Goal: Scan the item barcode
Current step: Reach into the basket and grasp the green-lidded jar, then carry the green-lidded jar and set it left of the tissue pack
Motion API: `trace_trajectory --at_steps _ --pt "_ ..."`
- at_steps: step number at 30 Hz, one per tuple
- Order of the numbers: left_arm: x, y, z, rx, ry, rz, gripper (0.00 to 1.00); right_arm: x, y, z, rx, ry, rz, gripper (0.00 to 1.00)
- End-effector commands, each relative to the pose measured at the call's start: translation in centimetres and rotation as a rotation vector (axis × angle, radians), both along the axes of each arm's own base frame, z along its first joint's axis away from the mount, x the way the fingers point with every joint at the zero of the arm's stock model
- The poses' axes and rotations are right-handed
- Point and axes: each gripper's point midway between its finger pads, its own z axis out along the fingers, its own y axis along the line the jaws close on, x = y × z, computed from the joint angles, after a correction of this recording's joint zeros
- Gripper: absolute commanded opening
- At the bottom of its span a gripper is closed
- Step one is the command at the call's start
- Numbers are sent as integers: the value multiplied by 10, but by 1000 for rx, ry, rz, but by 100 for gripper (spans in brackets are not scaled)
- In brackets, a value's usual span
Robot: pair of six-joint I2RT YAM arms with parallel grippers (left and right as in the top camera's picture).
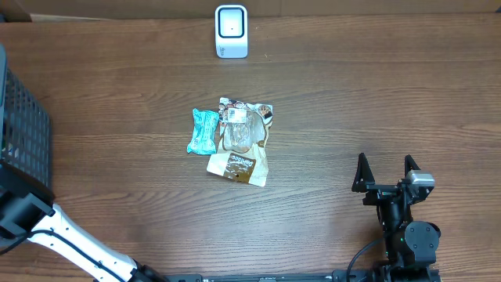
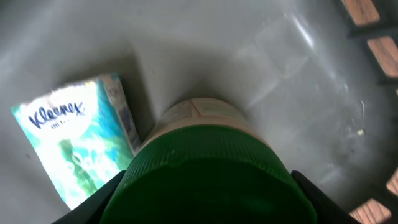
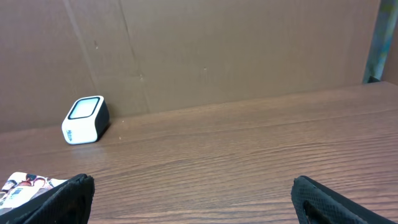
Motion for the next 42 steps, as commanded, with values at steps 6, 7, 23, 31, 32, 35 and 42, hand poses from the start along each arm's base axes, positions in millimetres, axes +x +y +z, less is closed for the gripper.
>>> trace_trajectory --at_steps 6,7,23,31,32,35,42 --pt "23 -14 155 137 -318 -52 38 0 -2 -2 0 -3 -9 100" --pt "22 -19 175 156 -355 -61 39 0 -2 -2 0 -3 -9 100" --pt "-30 -211 385 262 -746 -361 38 0 -2 -2 0 -3 -9 100" --pt "1 -287 325 140 -514 -580 38 0 -2 -2 0 -3 -9 100" --pt "4 -293 314 119 -471 -596 37 0 -2 -2 0 -3 -9 100" --pt "17 -315 275 36 -353 -656 36 0 -2 -2 0 -3 -9 100" --pt "47 -357 168 -102 -97 -751 38 0 -2 -2 0 -3 -9 100"
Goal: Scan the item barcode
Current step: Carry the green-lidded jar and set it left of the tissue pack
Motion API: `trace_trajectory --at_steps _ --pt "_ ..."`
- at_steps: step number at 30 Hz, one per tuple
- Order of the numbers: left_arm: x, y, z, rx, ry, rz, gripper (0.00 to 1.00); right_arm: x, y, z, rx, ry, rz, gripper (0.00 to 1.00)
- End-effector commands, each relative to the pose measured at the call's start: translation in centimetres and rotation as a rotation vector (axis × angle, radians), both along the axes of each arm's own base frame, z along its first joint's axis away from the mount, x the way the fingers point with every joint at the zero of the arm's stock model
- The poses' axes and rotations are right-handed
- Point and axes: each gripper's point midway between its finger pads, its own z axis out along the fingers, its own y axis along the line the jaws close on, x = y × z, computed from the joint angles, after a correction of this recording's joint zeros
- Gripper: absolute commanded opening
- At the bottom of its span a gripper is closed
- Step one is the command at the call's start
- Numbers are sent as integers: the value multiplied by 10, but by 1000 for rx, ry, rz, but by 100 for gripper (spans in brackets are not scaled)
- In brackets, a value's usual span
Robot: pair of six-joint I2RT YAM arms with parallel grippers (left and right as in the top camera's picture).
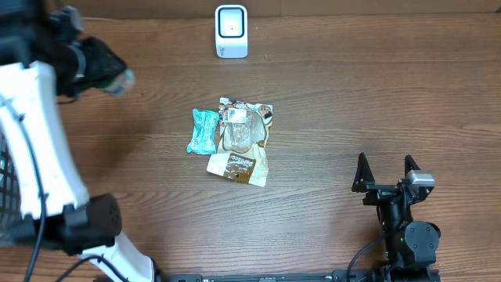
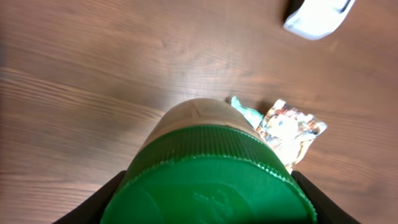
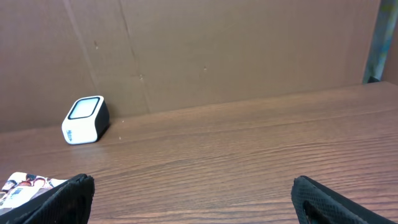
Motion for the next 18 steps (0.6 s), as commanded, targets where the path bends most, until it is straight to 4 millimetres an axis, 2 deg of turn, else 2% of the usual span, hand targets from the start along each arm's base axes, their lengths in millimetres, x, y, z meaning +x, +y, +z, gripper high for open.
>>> trace_trajectory --at_steps 1,4,8,11,18 --pt "6 -12 -51 33 126 -38 38 0 -2 -2 0 -3 -8 100" --pt "11 -21 -99 48 205 -48 39 0 -2 -2 0 -3 -9 100" --pt "12 -29 -152 50 269 -39 39 0 -2 -2 0 -3 -8 100" --pt "11 -32 -182 44 293 -29 39 0 -2 -2 0 -3 -9 100" --pt "4 -41 -223 41 312 -45 40 0 -2 -2 0 -3 -8 100"
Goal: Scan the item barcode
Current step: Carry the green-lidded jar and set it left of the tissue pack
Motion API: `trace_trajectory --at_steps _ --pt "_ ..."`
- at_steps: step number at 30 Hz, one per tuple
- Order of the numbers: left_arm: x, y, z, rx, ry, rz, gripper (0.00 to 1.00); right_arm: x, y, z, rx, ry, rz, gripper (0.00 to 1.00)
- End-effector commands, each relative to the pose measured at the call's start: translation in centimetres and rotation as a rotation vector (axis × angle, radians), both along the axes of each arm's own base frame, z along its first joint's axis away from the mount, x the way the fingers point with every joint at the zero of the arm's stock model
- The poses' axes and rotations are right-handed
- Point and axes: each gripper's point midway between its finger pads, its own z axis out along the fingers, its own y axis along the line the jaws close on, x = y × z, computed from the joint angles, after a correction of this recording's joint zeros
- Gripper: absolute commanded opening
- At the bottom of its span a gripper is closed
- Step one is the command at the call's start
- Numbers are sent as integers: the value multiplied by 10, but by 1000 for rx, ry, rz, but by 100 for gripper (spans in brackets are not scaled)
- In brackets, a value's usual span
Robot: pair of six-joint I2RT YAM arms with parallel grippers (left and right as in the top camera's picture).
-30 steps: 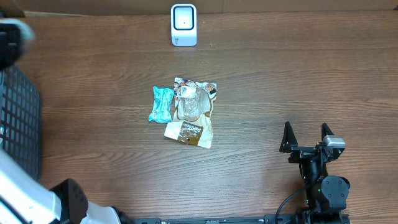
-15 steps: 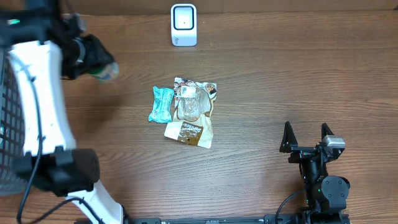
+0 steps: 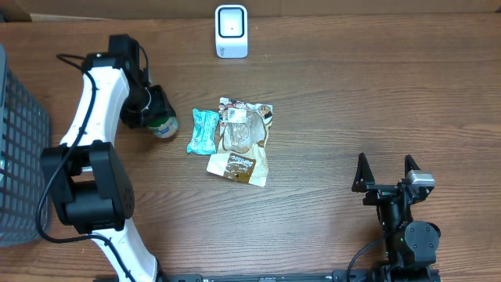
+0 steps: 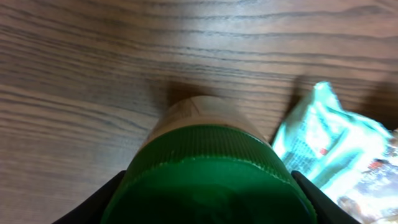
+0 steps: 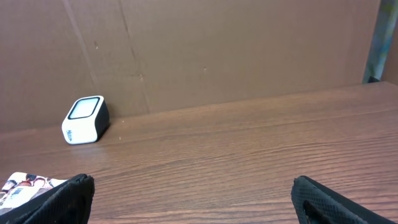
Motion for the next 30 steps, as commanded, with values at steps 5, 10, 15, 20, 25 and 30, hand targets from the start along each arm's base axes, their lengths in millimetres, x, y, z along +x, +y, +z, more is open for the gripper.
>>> trace_trajectory --at_steps 5,10,15,20,25,30 --pt "-8 -19 -20 1 23 -20 53 0 -2 -2 0 -3 -9 100" --pt "-4 -26 -16 1 10 -46 72 0 -2 -2 0 -3 -9 100" --pt "6 -24 13 4 -18 -58 87 0 -2 -2 0 -3 -9 100" --pt "26 -7 94 72 -131 -47 94 0 -2 -2 0 -3 -9 100" --pt "32 35 202 188 -345 42 100 0 -2 -2 0 -3 -9 100" --pt "4 102 280 239 -505 281 99 0 -2 -2 0 -3 -9 100"
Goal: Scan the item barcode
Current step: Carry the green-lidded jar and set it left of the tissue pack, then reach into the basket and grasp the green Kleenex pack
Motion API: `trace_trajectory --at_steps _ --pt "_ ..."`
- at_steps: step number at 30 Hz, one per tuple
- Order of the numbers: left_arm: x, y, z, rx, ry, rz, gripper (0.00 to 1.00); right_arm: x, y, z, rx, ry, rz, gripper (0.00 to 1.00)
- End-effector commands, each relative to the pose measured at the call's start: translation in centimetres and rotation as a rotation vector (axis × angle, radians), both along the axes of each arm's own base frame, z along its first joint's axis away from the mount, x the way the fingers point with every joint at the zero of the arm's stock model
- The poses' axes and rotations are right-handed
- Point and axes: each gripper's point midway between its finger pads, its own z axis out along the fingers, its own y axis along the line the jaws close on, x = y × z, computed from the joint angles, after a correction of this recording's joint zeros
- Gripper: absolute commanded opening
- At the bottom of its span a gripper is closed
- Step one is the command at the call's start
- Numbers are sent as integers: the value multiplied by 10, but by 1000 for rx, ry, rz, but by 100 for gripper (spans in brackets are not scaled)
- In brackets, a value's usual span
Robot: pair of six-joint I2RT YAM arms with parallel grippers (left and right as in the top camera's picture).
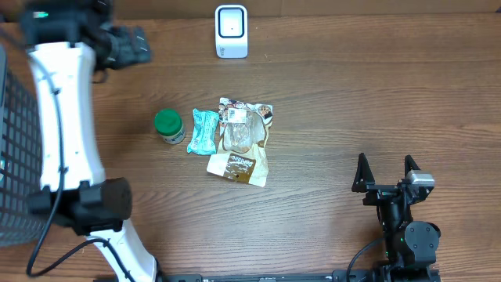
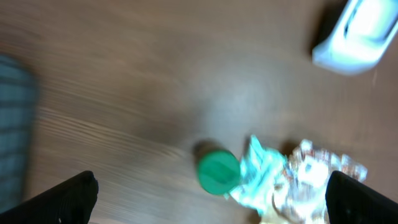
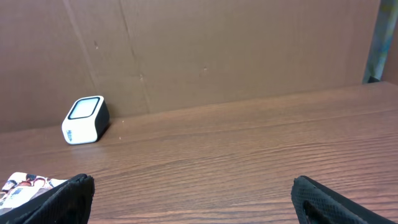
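Observation:
A green-capped bottle [image 1: 168, 125] stands upright on the wooden table, just left of a teal packet [image 1: 203, 131]; the left wrist view shows the bottle [image 2: 219, 172] from above. A white barcode scanner [image 1: 231, 31] sits at the table's far edge, its screen [image 3: 84, 118] facing the front. My left gripper [image 1: 135, 43] is raised at the far left, open and empty, well away from the bottle. At the front right my right gripper [image 1: 385, 172] rests open with nothing between its fingers.
A clear printed packet [image 1: 244, 125] and a brown-labelled pouch [image 1: 236, 168] lie in a pile beside the teal packet. A dark mesh basket [image 1: 19, 149] stands at the left edge. A brown cardboard wall [image 3: 217, 50] backs the table.
My left gripper has let go of the green-capped bottle, which now stands on the table beside the teal packet. The gripper is now open, higher and farther back. The right arm has not moved.
My left gripper was shut on the green-capped bottle inside the basket, next to a tissue pack. Then it held the bottle over the table's far left. Then it had it low beside the teal packet, and now the bottle stands free there.

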Motion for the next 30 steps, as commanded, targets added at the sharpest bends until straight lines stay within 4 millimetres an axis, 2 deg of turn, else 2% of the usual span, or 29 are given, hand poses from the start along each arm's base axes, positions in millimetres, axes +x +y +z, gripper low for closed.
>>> trace_trajectory --at_steps 1,3,6,10,14,19,26,30 --pt "-35 68 61 59 -145 248 99 0 -2 -2 0 -3 -9 100" --pt "-59 107 73 71 -167 401 99 0 -2 -2 0 -3 -9 100" --pt "-90 156 76 72 -168 566 99 0 -2 -2 0 -3 -9 100" --pt "-125 216 62 70 -138 750 98 0 -2 -2 0 -3 -9 100" --pt "-150 261 39 56 -101 874 93 0 -2 -2 0 -3 -9 100" --pt "-167 296 -11 17 -19 959 85 0 -2 -2 0 -3 -9 100" --pt "-154 321 -93 3 44 920 79 0 -2 -2 0 -3 -9 100" --pt "-144 328 -127 27 42 873 79 0 -2 -2 0 -3 -9 100"
